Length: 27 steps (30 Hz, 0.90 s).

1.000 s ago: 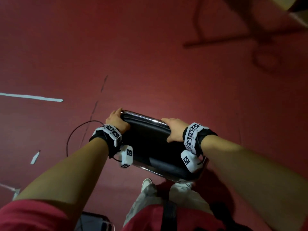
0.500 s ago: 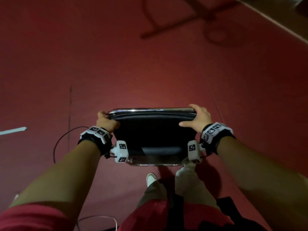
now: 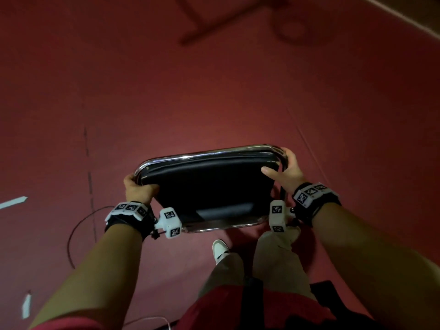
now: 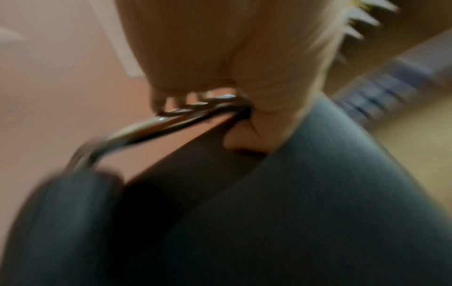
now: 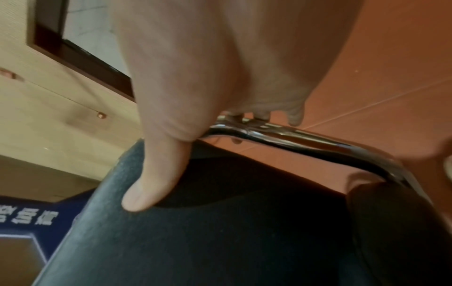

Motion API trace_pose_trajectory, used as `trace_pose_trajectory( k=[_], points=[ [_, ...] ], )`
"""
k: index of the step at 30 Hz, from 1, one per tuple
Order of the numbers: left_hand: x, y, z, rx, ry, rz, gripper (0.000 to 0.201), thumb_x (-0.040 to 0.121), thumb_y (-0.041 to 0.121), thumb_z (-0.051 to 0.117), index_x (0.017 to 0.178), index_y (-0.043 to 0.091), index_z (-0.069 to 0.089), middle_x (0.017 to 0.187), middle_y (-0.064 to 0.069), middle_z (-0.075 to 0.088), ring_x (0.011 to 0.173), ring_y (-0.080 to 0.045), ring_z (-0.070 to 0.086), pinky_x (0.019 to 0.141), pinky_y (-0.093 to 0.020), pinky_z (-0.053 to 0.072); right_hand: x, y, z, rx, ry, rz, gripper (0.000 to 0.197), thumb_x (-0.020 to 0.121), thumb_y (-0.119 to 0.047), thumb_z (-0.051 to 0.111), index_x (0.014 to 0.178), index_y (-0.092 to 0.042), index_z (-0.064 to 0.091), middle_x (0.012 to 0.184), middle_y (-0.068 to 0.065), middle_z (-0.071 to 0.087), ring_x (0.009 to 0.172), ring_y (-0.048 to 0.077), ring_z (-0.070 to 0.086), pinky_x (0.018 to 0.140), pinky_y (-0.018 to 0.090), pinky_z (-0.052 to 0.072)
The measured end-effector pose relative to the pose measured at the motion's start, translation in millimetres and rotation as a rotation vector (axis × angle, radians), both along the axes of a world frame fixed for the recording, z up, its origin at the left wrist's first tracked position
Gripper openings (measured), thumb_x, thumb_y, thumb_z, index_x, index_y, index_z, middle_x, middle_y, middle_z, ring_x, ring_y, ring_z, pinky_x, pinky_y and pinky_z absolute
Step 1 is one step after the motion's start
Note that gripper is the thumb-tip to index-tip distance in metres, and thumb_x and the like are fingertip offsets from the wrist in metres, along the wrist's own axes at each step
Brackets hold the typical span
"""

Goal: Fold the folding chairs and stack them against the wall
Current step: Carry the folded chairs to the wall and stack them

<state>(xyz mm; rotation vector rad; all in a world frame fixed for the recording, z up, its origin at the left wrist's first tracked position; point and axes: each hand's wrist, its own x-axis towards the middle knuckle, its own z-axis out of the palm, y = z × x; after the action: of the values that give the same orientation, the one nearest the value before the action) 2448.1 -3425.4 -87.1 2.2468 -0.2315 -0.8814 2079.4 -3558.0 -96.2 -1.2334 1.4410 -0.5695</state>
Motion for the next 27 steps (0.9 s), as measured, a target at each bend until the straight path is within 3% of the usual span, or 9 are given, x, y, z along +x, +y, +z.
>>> trace_pose_trajectory(
  k=[4,7,9,12,14,17,22,24,27],
  points=[
    [-10.5,-4.3,1.4,-0.026,0.006,0.052,0.074,0.075,-0.007,0.062,0.141,0.016,0.038,0.123,-0.016,0.058,0.105,-0.031,0.056,0.090,-0.038,0.047,-8.5,-4.7,-4.4,0.035,-0.009,-0.010,0.094,0.059,-0.060,0.081,0.139,-0.042,0.036,0.139,-0.007,0.052,0.129,0.015,0.050,0.109,0.045,0.043],
    [-24.5,-13.7,10.0,-0.049,0.051,0.072,0.083,0.072,-0.007,0.064,0.146,0.018,0.035,0.124,-0.013,0.058,0.111,-0.032,0.056,0.095,-0.043,0.048,-24.0,-12.3,-8.1,0.046,-0.009,-0.066,0.090,0.071,-0.045,0.082,0.147,-0.031,0.035,0.141,-0.004,0.052,0.130,0.017,0.050,0.108,0.040,0.043],
    [-38.4,-25.1,16.3,-0.001,0.056,0.040,0.076,0.072,-0.006,0.065,0.140,0.015,0.039,0.117,-0.013,0.057,0.106,-0.033,0.056,0.091,-0.046,0.049,-40.5,-21.0,-10.6,0.083,0.002,-0.144,0.087,0.075,-0.038,0.083,0.148,-0.024,0.037,0.139,-0.001,0.055,0.127,0.019,0.053,0.105,0.039,0.046],
    [-62.8,-48.6,26.6,0.014,0.052,-0.008,0.062,0.069,-0.006,0.065,0.123,0.014,0.042,0.103,-0.012,0.057,0.097,-0.036,0.059,0.082,-0.048,0.051,-69.2,-39.0,-10.9,0.113,0.028,-0.190,0.089,0.072,-0.039,0.085,0.147,-0.019,0.041,0.136,0.000,0.058,0.123,0.019,0.056,0.102,0.037,0.047],
    [-87.1,-72.5,30.4,-0.023,0.028,-0.044,0.055,0.071,-0.008,0.064,0.117,0.013,0.042,0.093,-0.007,0.055,0.086,-0.027,0.056,0.077,-0.039,0.046,-96.4,-50.8,-8.0,0.112,0.038,-0.194,0.087,0.064,-0.046,0.086,0.138,-0.015,0.051,0.128,0.001,0.064,0.115,0.018,0.061,0.100,0.037,0.050],
    [-122.7,-113.5,35.1,-0.088,0.010,-0.093,0.055,0.068,-0.010,0.064,0.113,0.014,0.044,0.089,-0.003,0.054,0.079,-0.019,0.053,0.075,-0.037,0.048,-137.2,-58.9,-4.8,0.105,0.042,-0.221,0.046,0.077,-0.026,0.083,0.116,-0.010,0.065,0.111,0.003,0.069,0.097,0.014,0.066,0.080,0.022,0.054],
    [-203.0,-189.4,44.1,-0.047,-0.048,-0.261,0.051,0.064,-0.013,0.066,0.105,0.010,0.045,0.083,-0.006,0.054,0.071,-0.020,0.053,0.060,-0.029,0.046,-221.9,-54.3,-1.8,0.187,0.034,-0.424,0.052,0.082,-0.018,0.080,0.128,-0.004,0.060,0.122,0.008,0.063,0.106,0.018,0.057,0.084,0.025,0.045],
    [-241.5,-210.2,49.9,-0.043,-0.057,-0.316,0.052,0.061,-0.012,0.068,0.102,0.010,0.047,0.084,-0.010,0.057,0.072,-0.025,0.056,0.062,-0.032,0.049,-258.5,-51.5,5.9,0.190,0.008,-0.502,0.052,0.084,-0.008,0.076,0.131,0.000,0.057,0.125,0.014,0.060,0.107,0.019,0.054,0.081,0.020,0.045],
    [-296.7,-236.8,60.7,-0.048,-0.019,-0.382,0.054,0.059,-0.014,0.068,0.105,0.008,0.048,0.086,-0.012,0.058,0.071,-0.026,0.055,0.066,-0.036,0.051,-309.6,-58.1,29.3,0.138,-0.023,-0.599,0.065,0.083,-0.006,0.076,0.140,0.002,0.047,0.135,0.016,0.055,0.122,0.028,0.053,0.091,0.026,0.040]
  ],
)
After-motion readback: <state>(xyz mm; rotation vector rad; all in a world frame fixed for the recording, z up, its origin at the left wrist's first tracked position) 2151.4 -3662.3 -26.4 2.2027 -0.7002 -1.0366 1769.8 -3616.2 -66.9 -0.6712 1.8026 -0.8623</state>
